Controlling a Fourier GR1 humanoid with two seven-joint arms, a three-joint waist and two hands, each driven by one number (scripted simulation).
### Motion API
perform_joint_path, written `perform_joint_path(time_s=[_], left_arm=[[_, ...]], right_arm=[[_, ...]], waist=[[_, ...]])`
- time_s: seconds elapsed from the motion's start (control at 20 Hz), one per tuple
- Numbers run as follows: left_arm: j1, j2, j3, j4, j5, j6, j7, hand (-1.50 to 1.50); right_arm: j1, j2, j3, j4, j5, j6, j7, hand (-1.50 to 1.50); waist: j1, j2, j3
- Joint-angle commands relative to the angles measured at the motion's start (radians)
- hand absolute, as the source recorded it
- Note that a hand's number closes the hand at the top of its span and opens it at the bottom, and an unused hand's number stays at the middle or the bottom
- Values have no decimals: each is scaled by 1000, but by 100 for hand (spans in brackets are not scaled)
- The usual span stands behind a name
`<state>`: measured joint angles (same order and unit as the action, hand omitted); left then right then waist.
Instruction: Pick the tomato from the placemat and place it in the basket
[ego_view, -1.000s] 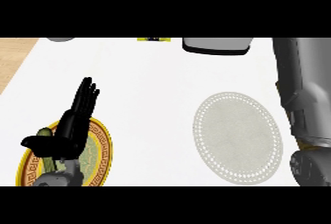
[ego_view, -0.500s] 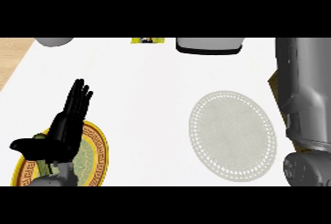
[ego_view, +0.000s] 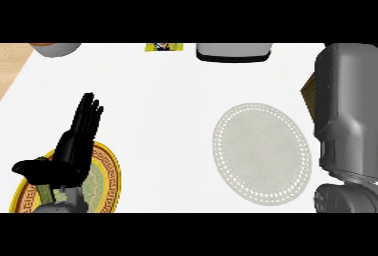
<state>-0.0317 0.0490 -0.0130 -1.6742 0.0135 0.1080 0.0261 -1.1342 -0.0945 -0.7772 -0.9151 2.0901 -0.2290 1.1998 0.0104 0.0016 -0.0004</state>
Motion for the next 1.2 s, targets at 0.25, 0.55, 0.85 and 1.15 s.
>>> perform_joint_path(time_s=[0.25, 0.55, 0.85, 1.15], left_arm=[[22, 0, 6, -29, 4, 3, 9, 0], [8, 14, 30, 21, 29, -28, -19, 0], [37, -9, 0, -6, -2, -2, -11, 0], [-25, 4, 17, 32, -2, -5, 2, 0]], right_arm=[[122, 75, -41, -100, -14, -25, 138, 150], [170, 66, -64, -177, -71, -33, 71, 150], [271, 94, -52, -293, -111, -39, 61, 150], [348, 94, 20, -294, -213, -89, 130, -150]], waist=[[-5, -2, 0], [-7, -1, 0], [-11, -4, 0], [-3, -3, 0]])
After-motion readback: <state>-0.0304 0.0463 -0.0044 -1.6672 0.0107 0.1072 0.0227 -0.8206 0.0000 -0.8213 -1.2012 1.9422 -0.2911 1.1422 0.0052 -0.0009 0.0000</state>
